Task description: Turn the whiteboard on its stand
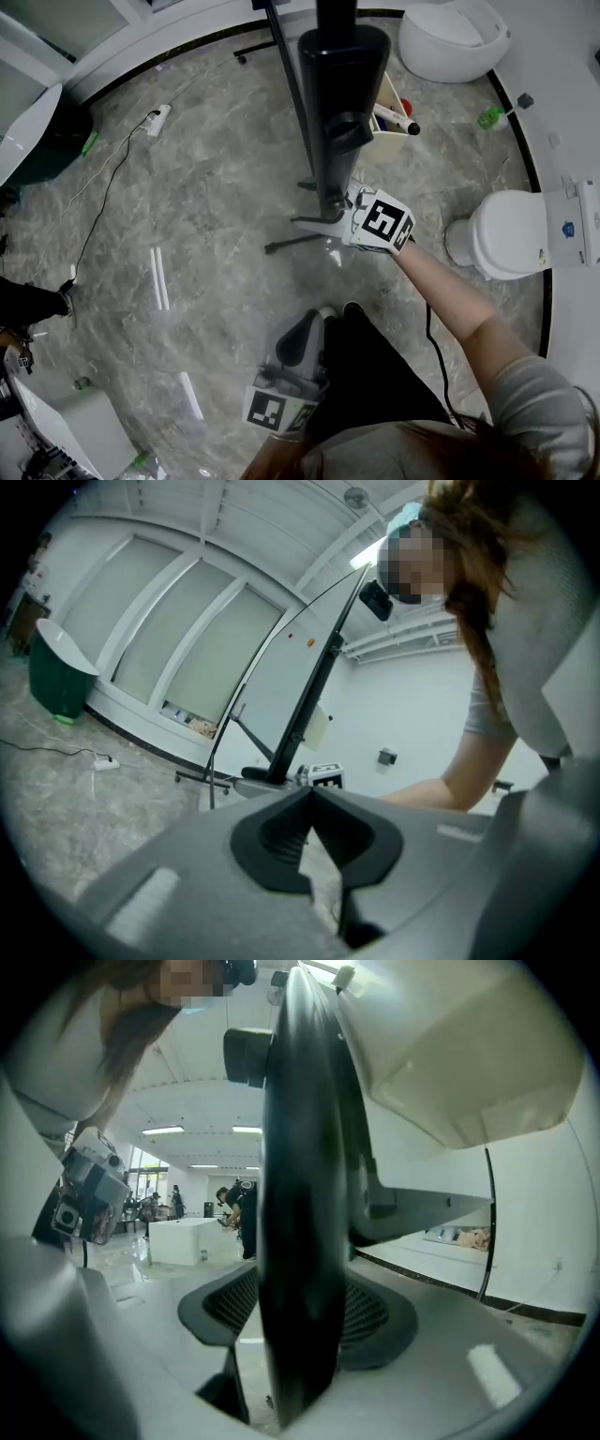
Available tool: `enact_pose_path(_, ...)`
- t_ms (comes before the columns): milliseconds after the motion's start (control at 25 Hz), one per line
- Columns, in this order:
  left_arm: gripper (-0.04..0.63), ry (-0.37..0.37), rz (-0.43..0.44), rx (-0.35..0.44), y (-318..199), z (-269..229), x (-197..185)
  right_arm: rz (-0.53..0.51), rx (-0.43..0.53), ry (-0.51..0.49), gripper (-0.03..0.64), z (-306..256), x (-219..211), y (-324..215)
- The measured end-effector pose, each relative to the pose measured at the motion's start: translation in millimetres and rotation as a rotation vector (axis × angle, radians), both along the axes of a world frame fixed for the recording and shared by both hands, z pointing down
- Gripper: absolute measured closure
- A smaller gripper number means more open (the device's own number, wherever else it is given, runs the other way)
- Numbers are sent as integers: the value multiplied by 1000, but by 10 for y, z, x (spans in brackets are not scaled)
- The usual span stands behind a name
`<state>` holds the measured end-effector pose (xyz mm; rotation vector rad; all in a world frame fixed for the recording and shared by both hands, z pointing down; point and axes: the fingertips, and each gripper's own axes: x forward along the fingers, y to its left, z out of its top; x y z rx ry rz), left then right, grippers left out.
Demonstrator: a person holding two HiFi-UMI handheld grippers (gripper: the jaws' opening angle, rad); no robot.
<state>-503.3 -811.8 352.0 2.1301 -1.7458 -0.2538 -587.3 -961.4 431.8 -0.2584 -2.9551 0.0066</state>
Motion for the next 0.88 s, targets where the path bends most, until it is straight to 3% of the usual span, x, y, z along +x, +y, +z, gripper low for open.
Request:
enact_pose_path(120,594,8,6,-12,62,70,58,55,-20,-63,469,-17,-51,-58)
enact_pose_path(200,594,17,9,-21,92,121,93,116,-71,-114,472,-54,-59,-107)
enact_pose_path(320,594,31,23,-25,104,169,163,136,-105,-106,488,-65,-77,-64)
enact_pose_path(520,594,45,56,14,75,96,219,148,-114,-91,509,-72,-165,119)
enact_pose_path(880,594,44,100,-6,329,223,152,166,-112,-79,532,-66,-326,333)
